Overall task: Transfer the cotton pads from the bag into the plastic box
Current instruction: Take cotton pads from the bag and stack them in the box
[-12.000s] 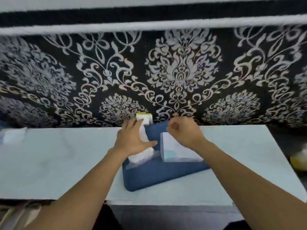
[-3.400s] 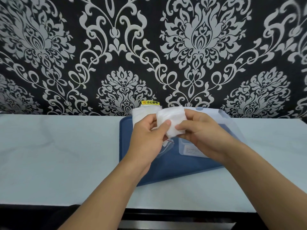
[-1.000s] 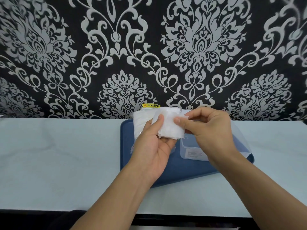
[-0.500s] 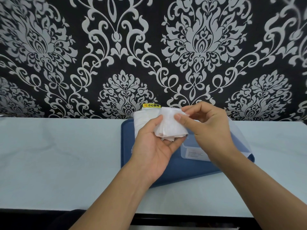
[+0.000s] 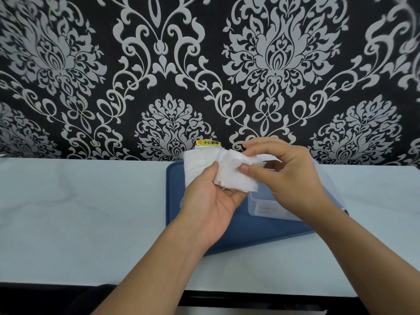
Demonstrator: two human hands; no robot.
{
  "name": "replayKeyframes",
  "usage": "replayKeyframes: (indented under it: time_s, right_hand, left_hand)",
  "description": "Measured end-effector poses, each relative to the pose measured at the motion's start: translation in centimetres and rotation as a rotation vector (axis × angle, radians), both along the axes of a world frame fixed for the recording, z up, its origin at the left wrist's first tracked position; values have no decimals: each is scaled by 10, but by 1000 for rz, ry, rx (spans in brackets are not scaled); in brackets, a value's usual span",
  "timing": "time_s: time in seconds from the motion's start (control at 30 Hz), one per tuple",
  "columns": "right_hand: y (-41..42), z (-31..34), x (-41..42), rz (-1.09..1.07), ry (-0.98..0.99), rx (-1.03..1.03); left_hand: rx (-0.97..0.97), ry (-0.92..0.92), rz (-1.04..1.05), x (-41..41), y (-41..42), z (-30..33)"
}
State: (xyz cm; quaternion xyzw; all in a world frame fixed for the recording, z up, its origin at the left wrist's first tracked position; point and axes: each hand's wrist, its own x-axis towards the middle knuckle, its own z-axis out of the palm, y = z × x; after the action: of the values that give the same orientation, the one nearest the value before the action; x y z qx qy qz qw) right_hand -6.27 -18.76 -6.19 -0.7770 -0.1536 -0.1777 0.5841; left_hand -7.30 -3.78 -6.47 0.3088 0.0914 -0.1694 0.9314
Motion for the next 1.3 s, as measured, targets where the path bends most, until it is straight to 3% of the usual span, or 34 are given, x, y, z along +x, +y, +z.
replayKeyframes:
  time_s: [0.1, 0.3, 0.6, 0.87, 0.97, 1.17, 1.3]
  right_hand:
    - [0, 3, -1, -29, -49, 9]
    - [-5, 3, 1, 8, 60, 70]
    - [-15, 1, 5, 39, 305, 334]
    - [-13, 8, 2, 127, 358, 452]
    - [-7, 7, -1, 86, 343, 396]
    - [2, -1, 1, -153, 158, 83]
    - [4, 3, -3, -145, 92, -60]
  left_hand:
    - [-10, 0, 32, -1, -2, 1]
    - [12, -64, -16, -6, -1, 5]
    - [294, -271, 0, -8, -2, 1]
    - [399, -267, 144, -7, -6, -4]
    - [401, -262, 130, -7, -8, -3]
    - [269, -214, 62, -10, -11, 0]
    - [318, -225, -45, -7, -4, 3]
